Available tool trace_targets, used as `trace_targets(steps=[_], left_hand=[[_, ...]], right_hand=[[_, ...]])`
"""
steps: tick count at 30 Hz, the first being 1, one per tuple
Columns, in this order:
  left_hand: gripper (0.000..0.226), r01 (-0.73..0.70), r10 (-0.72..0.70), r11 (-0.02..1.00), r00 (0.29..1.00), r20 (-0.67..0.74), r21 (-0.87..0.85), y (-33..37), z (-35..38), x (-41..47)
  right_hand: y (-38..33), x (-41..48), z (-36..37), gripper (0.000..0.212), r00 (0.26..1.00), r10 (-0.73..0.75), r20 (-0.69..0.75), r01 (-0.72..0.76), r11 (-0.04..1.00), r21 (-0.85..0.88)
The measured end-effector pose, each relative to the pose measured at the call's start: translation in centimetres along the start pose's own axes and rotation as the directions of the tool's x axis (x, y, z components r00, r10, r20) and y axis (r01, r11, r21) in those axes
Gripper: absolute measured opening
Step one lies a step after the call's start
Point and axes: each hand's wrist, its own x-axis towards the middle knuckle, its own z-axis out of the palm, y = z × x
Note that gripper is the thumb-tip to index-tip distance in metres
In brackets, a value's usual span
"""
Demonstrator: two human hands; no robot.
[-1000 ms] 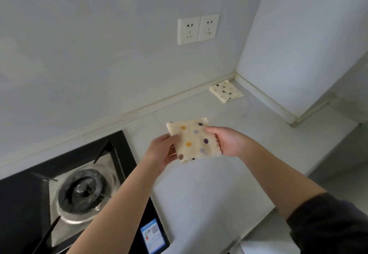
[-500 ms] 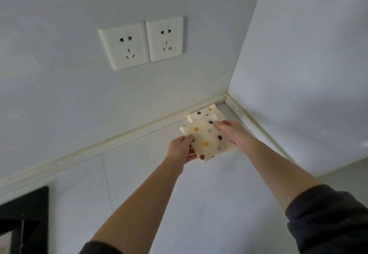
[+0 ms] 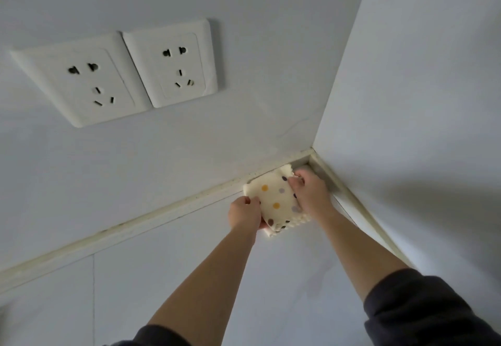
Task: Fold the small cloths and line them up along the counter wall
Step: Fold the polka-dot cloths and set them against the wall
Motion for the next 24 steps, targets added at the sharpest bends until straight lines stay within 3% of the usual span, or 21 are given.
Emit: trace_targets(steps=[4,7,8,10,11,12,14,16,21,24], left_hand=[[0.011,-0.032,0.042,0.990,0.997,-0.070,0.134,0.7,0.4,-0.2],[0.021,-0.235,0.293,0.909,0.948,-0.125,0.344,0.0,-0.4,-1.0],[0.025,-0.369,0.457,0.816,0.883,-0.108,0.445,-0.7,-0.9,-1.4],[0.033,-0.605,0.755,0.484,0.654,0.047,0.633,-2.2,-1.6,-2.2],[0.043,-0.641,0.801,0.315,0.576,0.167,0.700,-2.7,-1.6,-2.4],[0.055,-0.639,0.774,0.189,0.564,0.287,0.746,-3.0,-1.4,-2.2],[0.075,-0.605,0.632,0.039,0.632,0.449,0.795,-3.0,-1.0,-1.6],[0.082,-0.584,0.512,-0.015,0.693,0.508,0.812,-3.3,-0.7,-0.7],[0.082,-0.535,0.429,-0.049,0.751,0.502,0.843,-3.8,-0.7,-0.1],[0.065,-0.527,0.394,-0.013,0.778,0.489,0.850,-2.6,-0.7,-0.5]], right_hand=[[0.0,-0.1,0.2,0.026,0.998,-0.017,-0.064,0.011,0.996,-0.086],[0.2,-1.0,-0.6,0.033,0.936,-0.298,-0.189,0.229,0.920,-0.318],[0.5,-1.3,-0.7,0.034,0.883,-0.421,-0.206,0.332,0.872,-0.360],[1.1,-1.8,-0.7,0.038,0.801,-0.584,-0.129,0.497,0.770,-0.400],[1.4,-1.9,-0.4,0.044,0.796,-0.604,-0.022,0.546,0.734,-0.404],[1.5,-2.0,-0.2,0.053,0.809,-0.578,0.108,0.567,0.718,-0.405],[1.9,-2.0,0.3,0.070,0.827,-0.459,0.325,0.562,0.709,-0.427],[2.5,-1.9,0.7,0.076,0.834,-0.379,0.401,0.545,0.679,-0.492],[2.9,-1.9,1.2,0.077,0.852,-0.330,0.406,0.519,0.634,-0.574],[1.8,-2.1,0.9,0.077,0.864,-0.263,0.429,0.493,0.619,-0.612]])
